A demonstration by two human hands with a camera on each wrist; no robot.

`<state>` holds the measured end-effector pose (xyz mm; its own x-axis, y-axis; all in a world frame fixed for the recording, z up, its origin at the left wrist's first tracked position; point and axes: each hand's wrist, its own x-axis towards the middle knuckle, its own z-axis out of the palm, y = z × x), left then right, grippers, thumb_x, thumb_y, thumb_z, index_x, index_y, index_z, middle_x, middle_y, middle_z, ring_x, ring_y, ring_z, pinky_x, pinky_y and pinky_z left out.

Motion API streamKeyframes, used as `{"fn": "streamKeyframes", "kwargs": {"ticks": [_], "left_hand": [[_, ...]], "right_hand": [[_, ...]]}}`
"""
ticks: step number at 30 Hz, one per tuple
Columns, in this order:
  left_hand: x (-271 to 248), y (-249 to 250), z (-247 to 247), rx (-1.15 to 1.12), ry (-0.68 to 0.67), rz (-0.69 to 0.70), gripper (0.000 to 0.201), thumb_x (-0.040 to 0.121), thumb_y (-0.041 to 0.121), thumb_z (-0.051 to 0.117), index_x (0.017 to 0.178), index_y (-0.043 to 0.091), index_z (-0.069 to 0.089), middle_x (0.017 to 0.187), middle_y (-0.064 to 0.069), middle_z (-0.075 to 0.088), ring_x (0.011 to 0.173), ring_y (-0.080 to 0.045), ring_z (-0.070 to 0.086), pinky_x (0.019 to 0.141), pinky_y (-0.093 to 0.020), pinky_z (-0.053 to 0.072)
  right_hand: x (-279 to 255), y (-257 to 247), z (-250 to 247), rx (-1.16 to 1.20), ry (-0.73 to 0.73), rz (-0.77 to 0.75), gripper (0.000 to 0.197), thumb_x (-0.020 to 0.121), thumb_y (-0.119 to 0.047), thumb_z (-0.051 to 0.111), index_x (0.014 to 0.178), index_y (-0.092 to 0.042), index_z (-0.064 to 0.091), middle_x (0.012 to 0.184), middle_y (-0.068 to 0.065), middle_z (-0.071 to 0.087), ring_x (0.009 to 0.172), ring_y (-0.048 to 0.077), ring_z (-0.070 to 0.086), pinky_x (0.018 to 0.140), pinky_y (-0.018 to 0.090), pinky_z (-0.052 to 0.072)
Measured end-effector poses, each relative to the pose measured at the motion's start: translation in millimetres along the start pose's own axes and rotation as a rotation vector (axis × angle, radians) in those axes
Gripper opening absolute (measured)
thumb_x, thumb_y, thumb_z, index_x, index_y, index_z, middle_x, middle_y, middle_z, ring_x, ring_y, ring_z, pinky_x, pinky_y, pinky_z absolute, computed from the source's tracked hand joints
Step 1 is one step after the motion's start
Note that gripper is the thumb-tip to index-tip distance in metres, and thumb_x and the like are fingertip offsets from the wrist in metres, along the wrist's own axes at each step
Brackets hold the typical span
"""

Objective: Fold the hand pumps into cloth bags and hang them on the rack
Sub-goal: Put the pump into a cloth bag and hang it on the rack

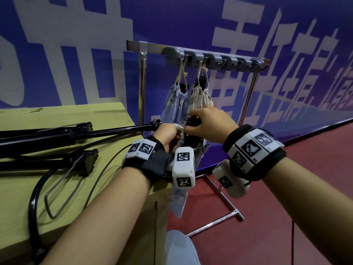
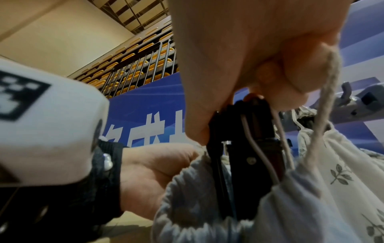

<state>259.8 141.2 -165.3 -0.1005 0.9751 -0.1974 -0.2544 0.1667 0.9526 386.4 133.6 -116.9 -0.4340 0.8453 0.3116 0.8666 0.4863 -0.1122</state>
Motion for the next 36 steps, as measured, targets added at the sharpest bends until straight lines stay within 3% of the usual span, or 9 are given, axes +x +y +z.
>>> {"fn": "streamKeyframes", "kwargs": {"ticks": [4, 9, 12, 15, 19, 23, 28, 32, 36], "left_hand": [[-4.1, 3.7, -2.6, -0.045, -0.225, -0.018, 0.024, 0.095, 0.007, 0.042, 0.079, 0.002, 0.059, 0.061, -0.01, 0.062, 0.055, -0.018, 0.062, 0.055, -0.024, 0.052], [-8.9, 7.3, -0.2, -0.042, -0.307, 0.025, 0.035, 0.095, 0.03, 0.041, 0.076, 0.007, 0.06, 0.058, -0.003, 0.053, 0.056, -0.015, 0.047, 0.054, -0.022, 0.04], [-12.2, 4.6, 1.3, 0.094, -0.312, 0.075, 0.017, 0.095, 0.001, 0.045, 0.092, 0.0, 0.061, 0.056, 0.002, 0.061, 0.045, -0.004, 0.057, 0.044, -0.012, 0.044], [-6.5, -0.6, -1.0, 0.179, -0.239, 0.157, 0.029, 0.088, -0.011, 0.05, 0.116, -0.008, 0.058, 0.06, 0.004, 0.068, 0.055, -0.002, 0.064, 0.059, -0.011, 0.053], [-5.6, 0.0, -4.3, 0.285, -0.102, 0.11, 0.017, 0.087, -0.012, 0.052, 0.089, -0.001, 0.064, 0.063, -0.004, 0.06, 0.051, -0.007, 0.059, 0.048, -0.013, 0.049], [2.3, 2.6, -17.8, 0.43, 0.068, 0.061, 0.031, 0.089, -0.008, 0.04, 0.063, 0.008, 0.045, 0.056, -0.004, 0.045, 0.047, -0.012, 0.044, 0.04, -0.016, 0.036], [10.2, 2.5, -21.9, 0.422, 0.08, 0.029, 0.035, 0.095, -0.002, 0.035, 0.064, 0.015, 0.04, 0.064, 0.001, 0.044, 0.054, -0.006, 0.043, 0.049, -0.013, 0.036], [8.4, 0.6, -15.9, 0.284, -0.019, -0.004, 0.053, 0.099, -0.003, 0.018, 0.05, 0.006, 0.037, 0.029, 0.001, 0.038, 0.024, -0.005, 0.034, 0.035, -0.013, 0.027], [5.8, 1.2, -14.8, 0.265, 0.023, 0.008, 0.043, 0.094, -0.012, 0.023, 0.058, 0.01, 0.029, 0.048, -0.008, 0.038, 0.022, -0.006, 0.037, 0.027, -0.012, 0.029]], "right_hand": [[-1.2, -2.2, 2.0, 0.145, 0.087, -0.028, 0.035, 0.083, -0.049, 0.061, 0.095, -0.016, 0.059, 0.095, 0.002, 0.042, 0.084, 0.02, 0.044, 0.079, 0.031, 0.038], [0.5, 8.2, 5.7, 0.186, 0.197, 0.043, 0.037, 0.083, -0.045, 0.064, 0.099, -0.012, 0.064, 0.094, 0.002, 0.044, 0.087, 0.023, 0.05, 0.072, 0.026, 0.031], [-1.4, 20.6, 3.5, 0.282, 0.22, 0.123, 0.031, 0.081, -0.039, 0.069, 0.095, -0.011, 0.069, 0.086, -0.001, 0.053, 0.085, 0.019, 0.054, 0.068, 0.025, 0.033], [-4.2, 25.1, 4.3, 0.375, 0.191, 0.123, 0.027, 0.079, -0.037, 0.072, 0.091, -0.013, 0.071, 0.079, -0.002, 0.059, 0.082, 0.015, 0.056, 0.069, 0.027, 0.042], [-5.2, 20.0, 9.5, 0.388, 0.148, 0.106, 0.026, 0.078, -0.036, 0.072, 0.09, -0.013, 0.071, 0.08, -0.003, 0.062, 0.079, 0.012, 0.056, 0.068, 0.026, 0.045], [-2.1, 17.5, 8.1, 0.459, 0.062, 0.136, 0.021, 0.076, -0.033, 0.074, 0.085, -0.014, 0.069, 0.075, -0.005, 0.061, 0.074, 0.011, 0.055, 0.066, 0.024, 0.043], [-0.1, 30.9, 5.0, 0.622, -0.095, 0.292, 0.014, 0.083, -0.011, 0.066, 0.095, -0.013, 0.06, 0.059, -0.002, 0.042, 0.043, 0.01, 0.04, 0.041, 0.019, 0.034], [-1.3, 43.8, 7.9, 1.005, -0.039, 0.49, 0.021, 0.087, 0.005, 0.044, 0.096, -0.011, 0.055, 0.069, 0.005, 0.044, 0.05, 0.015, 0.035, 0.042, 0.02, 0.033], [-2.2, 51.1, 13.1, 1.245, 0.071, 0.623, 0.027, 0.088, 0.008, 0.037, 0.081, -0.012, 0.053, 0.078, 0.008, 0.045, 0.056, 0.018, 0.041, 0.053, 0.027, 0.036]]}}
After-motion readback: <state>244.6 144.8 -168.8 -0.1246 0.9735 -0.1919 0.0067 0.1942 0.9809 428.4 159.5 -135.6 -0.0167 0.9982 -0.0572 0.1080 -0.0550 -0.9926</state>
